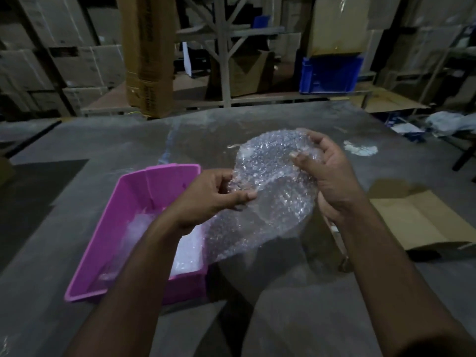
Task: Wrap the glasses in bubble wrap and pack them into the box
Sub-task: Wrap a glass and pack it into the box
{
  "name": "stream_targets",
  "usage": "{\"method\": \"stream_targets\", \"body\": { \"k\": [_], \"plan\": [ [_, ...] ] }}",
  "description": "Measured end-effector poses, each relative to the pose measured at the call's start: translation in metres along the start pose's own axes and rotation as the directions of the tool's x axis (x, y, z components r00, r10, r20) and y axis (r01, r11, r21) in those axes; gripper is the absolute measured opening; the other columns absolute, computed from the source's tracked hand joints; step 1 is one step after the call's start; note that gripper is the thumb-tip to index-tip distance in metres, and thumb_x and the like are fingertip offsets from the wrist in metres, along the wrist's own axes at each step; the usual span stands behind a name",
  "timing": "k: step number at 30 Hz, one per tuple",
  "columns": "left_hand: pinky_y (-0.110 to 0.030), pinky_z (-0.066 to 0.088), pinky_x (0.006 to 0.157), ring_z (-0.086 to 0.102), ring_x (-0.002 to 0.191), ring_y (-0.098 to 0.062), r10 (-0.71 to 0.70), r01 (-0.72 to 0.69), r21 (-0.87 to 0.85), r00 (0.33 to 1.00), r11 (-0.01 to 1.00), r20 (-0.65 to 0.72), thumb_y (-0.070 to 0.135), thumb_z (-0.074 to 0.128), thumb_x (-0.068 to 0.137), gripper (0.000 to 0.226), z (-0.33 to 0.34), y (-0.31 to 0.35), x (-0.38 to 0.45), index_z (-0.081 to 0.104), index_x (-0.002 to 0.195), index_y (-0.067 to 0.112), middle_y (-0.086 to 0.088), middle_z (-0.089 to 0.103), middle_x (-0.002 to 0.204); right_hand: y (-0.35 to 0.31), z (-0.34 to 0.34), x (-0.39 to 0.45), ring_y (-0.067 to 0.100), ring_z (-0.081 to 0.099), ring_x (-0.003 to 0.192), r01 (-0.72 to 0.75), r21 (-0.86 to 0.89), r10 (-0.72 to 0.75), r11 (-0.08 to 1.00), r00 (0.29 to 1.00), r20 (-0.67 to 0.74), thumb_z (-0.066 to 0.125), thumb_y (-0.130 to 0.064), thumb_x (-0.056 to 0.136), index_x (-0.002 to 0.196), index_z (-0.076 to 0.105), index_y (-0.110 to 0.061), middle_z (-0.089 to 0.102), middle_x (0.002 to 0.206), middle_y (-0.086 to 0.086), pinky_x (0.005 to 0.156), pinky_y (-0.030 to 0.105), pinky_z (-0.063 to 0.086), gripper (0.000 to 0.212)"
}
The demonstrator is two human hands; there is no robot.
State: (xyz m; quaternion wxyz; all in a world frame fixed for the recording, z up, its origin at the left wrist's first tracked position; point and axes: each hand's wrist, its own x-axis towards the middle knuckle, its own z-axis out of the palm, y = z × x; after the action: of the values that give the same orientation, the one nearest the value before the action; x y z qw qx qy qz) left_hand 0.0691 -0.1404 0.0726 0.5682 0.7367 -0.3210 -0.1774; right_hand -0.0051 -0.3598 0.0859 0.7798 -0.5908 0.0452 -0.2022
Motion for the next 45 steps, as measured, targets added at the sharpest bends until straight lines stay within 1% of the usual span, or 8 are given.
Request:
{"method": "stream_targets", "body": {
  "k": [4,10,18,24,31,37,40,45],
  "plan": [
    [-0.023,0.057,0.058,0.054,0.060,-0.010,-0.027,0.030,-0.215,1.000,0.976,0.017,0.018,0.073,0.087,0.024,0.039,0.016,0.024,0.063,0.099,0.000,-0.003,0.055,0.072,-0.004,-0.038,0.011,0.031,0.067,0.115,-0.034,0.055,0.042,0.998,0.986,-0.164,0.087,-0.023,0.073,0.122,0.063,-0.025,0.062,0.136,0.012,0.101,0.057,0.052,0.055],
    [-0.036,0.059,0.075,0.070,0.076,-0.015,-0.057,-0.004,-0.192,0.949,0.981,-0.311,0.013,0.077,0.089,0.018,0.078,-0.002,0.055,0.069,0.099,0.001,-0.016,0.075,0.089,0.001,-0.062,0.015,0.030,0.065,0.115,-0.107,0.239,0.158,0.965,0.966,-0.206,0.095,-0.032,0.055,0.135,0.049,-0.011,0.061,0.136,0.016,0.102,0.045,0.051,0.095],
    [-0.029,0.056,0.084,0.072,0.094,-0.017,0.019,-0.071,-0.099,0.893,0.993,-0.449,0.015,0.079,0.088,0.022,0.095,-0.008,0.051,0.071,0.106,0.004,-0.013,0.077,0.104,0.003,-0.073,0.024,0.009,0.072,0.081,-0.087,0.217,0.112,0.972,0.988,-0.108,0.066,0.002,0.091,0.114,0.058,-0.011,0.071,0.098,0.004,0.071,0.021,0.058,0.028],
    [-0.022,0.056,0.081,0.073,0.104,-0.017,-0.061,-0.027,-0.197,0.904,0.980,-0.424,0.022,0.079,0.081,0.038,0.094,-0.015,0.028,0.069,0.116,0.011,-0.002,0.078,0.109,0.018,-0.075,0.016,0.016,0.069,0.090,-0.061,0.138,0.063,0.989,0.998,-0.011,0.064,0.008,0.089,0.102,0.047,-0.013,0.064,0.096,0.009,0.074,0.022,0.057,0.030],
    [-0.054,0.053,0.101,0.069,0.112,-0.037,-0.113,-0.059,-0.289,0.833,0.956,-0.542,0.015,0.076,0.087,0.036,0.102,-0.037,0.008,0.064,0.120,0.004,-0.017,0.074,0.114,0.059,-0.087,-0.015,0.013,0.067,0.090,-0.118,-0.109,0.131,0.987,0.985,0.115,0.061,0.013,0.090,0.084,0.049,-0.009,0.067,0.099,0.018,0.079,0.024,0.057,0.026],
    [-0.021,0.057,0.072,0.067,0.088,-0.020,-0.113,-0.073,-0.259,0.764,0.963,-0.635,-0.006,0.072,0.087,0.039,0.113,-0.050,0.000,0.043,0.113,0.003,-0.025,0.058,0.096,0.066,-0.098,-0.029,0.030,0.065,0.095,-0.124,-0.161,0.148,0.979,0.978,0.146,0.066,0.000,0.092,0.109,0.076,-0.023,0.073,0.109,0.005,0.095,0.047,0.054,0.030],
    [-0.021,0.056,0.066,0.065,0.072,-0.006,-0.096,-0.032,-0.195,0.786,0.980,-0.610,-0.007,0.070,0.088,0.040,0.112,-0.058,-0.005,0.038,0.101,0.013,0.000,0.050,0.080,0.066,-0.100,-0.034,0.027,0.067,0.109,-0.152,-0.121,0.169,0.981,0.975,0.144,0.071,-0.016,0.087,0.119,0.073,-0.024,0.072,0.119,0.000,0.095,0.042,0.057,0.032],
    [-0.035,0.063,0.073,0.072,0.080,-0.021,-0.067,-0.023,-0.177,0.870,0.984,-0.489,-0.002,0.072,0.088,0.080,0.113,-0.057,-0.011,0.033,0.151,0.027,-0.005,0.073,0.089,0.069,-0.099,-0.035,0.023,0.068,0.105,-0.140,-0.072,0.148,0.988,0.983,0.111,0.070,-0.003,0.087,0.115,0.073,-0.019,0.074,0.117,0.003,0.092,0.038,0.057,0.033]
  ]
}}
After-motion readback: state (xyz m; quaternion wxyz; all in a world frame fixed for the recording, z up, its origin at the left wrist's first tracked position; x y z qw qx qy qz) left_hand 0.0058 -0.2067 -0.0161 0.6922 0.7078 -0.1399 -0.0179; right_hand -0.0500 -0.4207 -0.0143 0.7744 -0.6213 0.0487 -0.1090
